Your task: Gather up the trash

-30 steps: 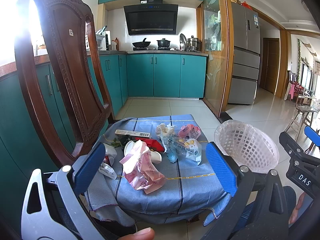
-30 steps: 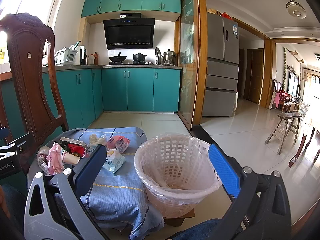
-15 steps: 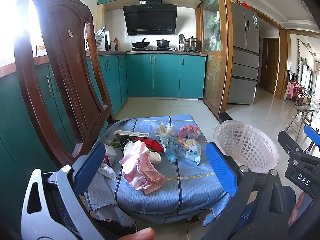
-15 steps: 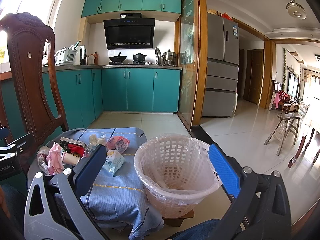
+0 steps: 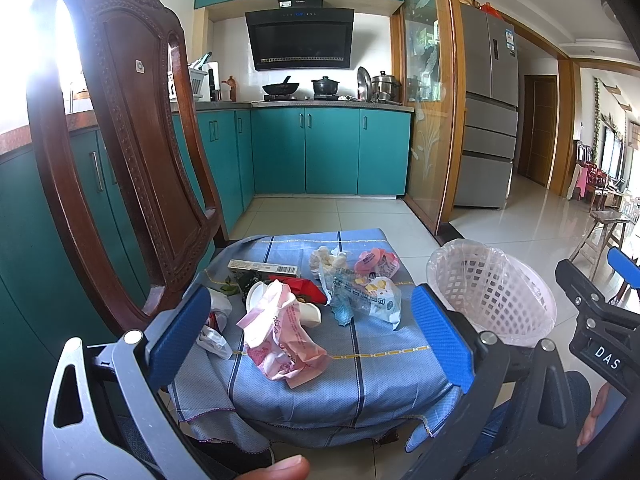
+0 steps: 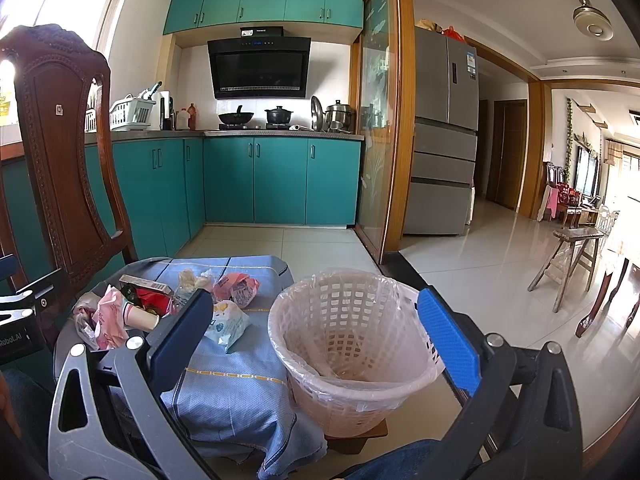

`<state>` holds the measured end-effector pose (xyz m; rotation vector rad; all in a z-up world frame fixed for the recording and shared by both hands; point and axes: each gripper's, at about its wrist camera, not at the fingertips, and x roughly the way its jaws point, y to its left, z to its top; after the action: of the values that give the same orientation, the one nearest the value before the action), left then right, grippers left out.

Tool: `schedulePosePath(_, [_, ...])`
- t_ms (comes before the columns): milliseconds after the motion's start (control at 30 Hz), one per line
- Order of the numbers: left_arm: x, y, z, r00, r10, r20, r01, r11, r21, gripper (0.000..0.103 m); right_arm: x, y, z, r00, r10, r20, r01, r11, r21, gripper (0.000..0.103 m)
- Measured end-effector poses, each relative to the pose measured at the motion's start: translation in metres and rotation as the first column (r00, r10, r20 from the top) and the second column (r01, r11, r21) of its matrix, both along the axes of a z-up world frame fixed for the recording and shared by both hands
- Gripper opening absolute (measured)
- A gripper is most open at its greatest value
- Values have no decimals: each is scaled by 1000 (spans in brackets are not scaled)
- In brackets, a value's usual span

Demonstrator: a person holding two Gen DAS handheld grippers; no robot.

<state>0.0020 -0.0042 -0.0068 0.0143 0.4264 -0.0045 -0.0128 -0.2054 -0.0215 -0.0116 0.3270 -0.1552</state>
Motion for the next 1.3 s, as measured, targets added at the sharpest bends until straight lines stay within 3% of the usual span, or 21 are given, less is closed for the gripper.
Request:
schedulePosePath(567, [11, 2, -14, 999, 22, -48, -22, 1000, 2, 100, 18, -4, -11, 998, 2, -67, -1, 1000, 13, 100])
schedulePosePath(700, [18, 6, -20, 997, 38, -74, -38, 999, 0, 100, 29, -4, -15, 995, -38, -91, 37, 999, -16, 100])
schedulePosePath(967, [40, 24, -33, 986, 91, -136, -92, 996, 2, 100, 87, -6, -9, 977, 188, -103, -183, 982, 54, 100])
schedulePosePath(1033, [44, 31, -36, 982, 112, -150, -113, 994, 1, 99, 117, -1, -5, 957, 274, -98, -271, 962, 44, 92])
schedulePosePath(1100, [49, 35, -38, 978, 135, -161, -135, 991, 12, 93, 151, 3, -3, 938, 327, -118, -324, 945, 44, 70])
schedulePosePath(1167, [55, 40, -42, 972, 146, -182, -147, 989, 10, 81, 177, 8, -12, 915, 371, -159, -364, 928, 76, 59])
schedulePosePath(1300, [72, 51, -58, 956, 155, -248, -165, 986, -18, 77, 196, 15, -45, 843, 499, -201, -461, 863, 208, 58])
